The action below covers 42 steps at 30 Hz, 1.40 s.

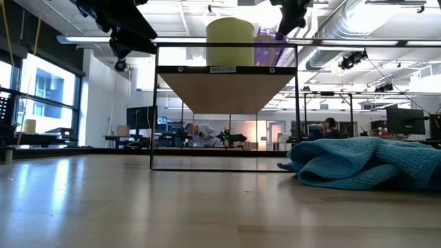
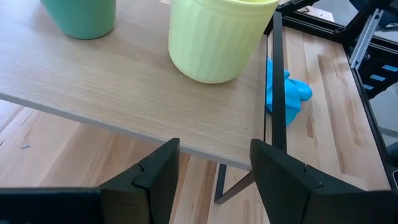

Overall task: Stack small to large cups/mugs on shelf
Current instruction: Put the violet cup on the shelf

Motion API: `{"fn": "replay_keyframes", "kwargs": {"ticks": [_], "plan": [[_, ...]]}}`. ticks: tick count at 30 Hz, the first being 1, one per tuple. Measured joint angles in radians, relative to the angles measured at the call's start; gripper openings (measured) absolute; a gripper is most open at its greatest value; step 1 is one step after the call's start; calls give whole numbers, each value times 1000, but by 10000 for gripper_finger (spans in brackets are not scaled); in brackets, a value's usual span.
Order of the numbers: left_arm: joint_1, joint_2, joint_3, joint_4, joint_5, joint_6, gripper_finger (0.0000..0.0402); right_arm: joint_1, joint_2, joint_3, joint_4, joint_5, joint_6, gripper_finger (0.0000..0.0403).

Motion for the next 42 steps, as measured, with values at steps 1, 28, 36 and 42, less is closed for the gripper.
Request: {"fn": "replay_keyframes", "kwargs": {"ticks": [1,28,36,42], "plan": [[0,0,0,0,0,-1,184,2,5,0,10,-1,0,0],[0,0,0,-211,-126,4,184,40,108,0,192,-73,45,0],[-1,-12,0,-223,-222,216,184,38,108,46,198,-44,39,0],[0,-46,0,-222,-351,376,184,37,107,100,186,-41,53,0]]}}
